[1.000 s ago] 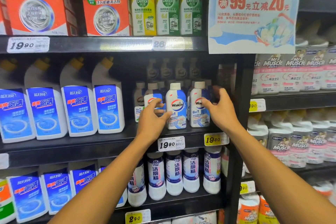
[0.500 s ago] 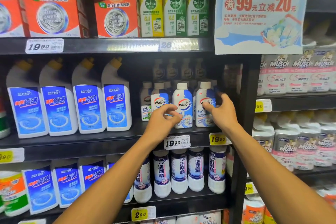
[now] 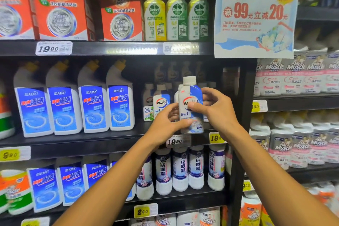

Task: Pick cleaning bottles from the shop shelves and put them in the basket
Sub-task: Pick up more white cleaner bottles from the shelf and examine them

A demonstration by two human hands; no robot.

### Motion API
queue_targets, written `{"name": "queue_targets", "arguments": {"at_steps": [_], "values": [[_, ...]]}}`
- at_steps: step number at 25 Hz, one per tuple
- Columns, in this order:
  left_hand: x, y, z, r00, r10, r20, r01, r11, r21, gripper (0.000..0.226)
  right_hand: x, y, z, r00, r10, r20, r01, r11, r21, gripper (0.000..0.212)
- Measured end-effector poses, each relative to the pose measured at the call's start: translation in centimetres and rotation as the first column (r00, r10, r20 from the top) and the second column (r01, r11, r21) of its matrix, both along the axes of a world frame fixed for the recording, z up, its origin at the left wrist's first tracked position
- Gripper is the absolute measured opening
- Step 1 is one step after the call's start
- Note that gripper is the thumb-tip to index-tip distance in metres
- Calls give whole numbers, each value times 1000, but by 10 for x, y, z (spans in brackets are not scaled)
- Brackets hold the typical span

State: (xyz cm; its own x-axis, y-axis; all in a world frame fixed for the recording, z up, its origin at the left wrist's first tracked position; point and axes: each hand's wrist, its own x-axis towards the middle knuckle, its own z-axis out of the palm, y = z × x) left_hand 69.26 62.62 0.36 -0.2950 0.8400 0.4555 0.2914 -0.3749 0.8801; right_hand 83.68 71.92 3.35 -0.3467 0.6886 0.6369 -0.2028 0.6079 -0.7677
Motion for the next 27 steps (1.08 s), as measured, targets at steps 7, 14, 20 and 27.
{"name": "queue_targets", "arguments": {"at_steps": [7, 14, 20, 27], "values": [[-23, -66, -24, 985, -20, 170, 16, 999, 28, 38, -18, -37, -11, 903, 407, 136, -400, 913, -82, 28], [-39, -107, -27, 992, 15, 128, -3, 996, -93, 33, -55, -59, 8, 886, 460, 54, -456, 887, -73, 9], [-37, -121, -23, 982, 143, 124, -136, 988, -69, 28, -79, -72, 4, 915, 402, -35, -402, 916, 10, 4], [-38, -124, -14, 974, 159, 163, -142, 984, -110, 30, -84, -76, 7, 919, 386, -79, -389, 921, -27, 4]]}}
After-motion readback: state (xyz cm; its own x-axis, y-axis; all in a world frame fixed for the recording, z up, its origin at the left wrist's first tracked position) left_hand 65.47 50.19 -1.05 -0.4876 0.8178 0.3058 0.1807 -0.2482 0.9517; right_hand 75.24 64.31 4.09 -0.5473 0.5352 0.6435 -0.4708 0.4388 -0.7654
